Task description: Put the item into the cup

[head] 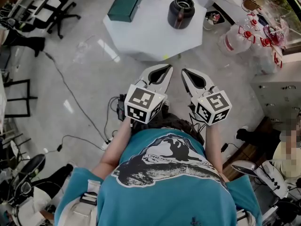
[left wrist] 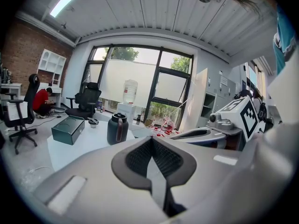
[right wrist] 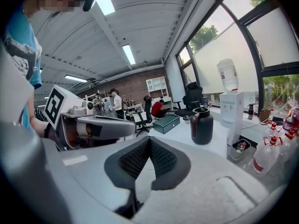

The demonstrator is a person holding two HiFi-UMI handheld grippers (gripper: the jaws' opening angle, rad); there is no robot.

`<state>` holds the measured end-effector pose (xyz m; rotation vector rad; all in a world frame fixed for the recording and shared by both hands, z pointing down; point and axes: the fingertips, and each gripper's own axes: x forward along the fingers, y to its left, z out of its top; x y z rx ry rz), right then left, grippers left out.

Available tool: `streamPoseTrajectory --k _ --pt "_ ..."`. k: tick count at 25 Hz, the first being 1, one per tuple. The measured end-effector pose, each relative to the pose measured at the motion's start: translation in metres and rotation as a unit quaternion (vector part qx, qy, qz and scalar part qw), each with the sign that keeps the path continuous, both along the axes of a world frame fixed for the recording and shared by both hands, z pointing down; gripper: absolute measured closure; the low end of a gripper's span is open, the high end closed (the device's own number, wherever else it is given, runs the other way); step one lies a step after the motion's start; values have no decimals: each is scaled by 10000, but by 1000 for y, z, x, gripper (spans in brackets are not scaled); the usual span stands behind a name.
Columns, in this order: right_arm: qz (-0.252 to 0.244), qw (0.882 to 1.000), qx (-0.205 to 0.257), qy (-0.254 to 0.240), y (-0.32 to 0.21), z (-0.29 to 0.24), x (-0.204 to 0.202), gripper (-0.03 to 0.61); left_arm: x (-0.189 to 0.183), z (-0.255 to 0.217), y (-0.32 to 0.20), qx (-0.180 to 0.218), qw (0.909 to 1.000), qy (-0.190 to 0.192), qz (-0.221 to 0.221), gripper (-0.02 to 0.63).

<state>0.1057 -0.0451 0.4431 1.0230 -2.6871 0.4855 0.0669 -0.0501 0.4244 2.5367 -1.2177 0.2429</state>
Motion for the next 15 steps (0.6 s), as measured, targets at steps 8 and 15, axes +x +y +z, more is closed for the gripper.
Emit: streamPoseTrajectory --k 8,15 --pt "8 10000 81 -56 5 -3 8 578 5 4 1 -26 10000 -58 -31 595" --pt "-6 9999 105 -31 2 -3 12 578 12 5 -1 -25 9999 -114 34 594"
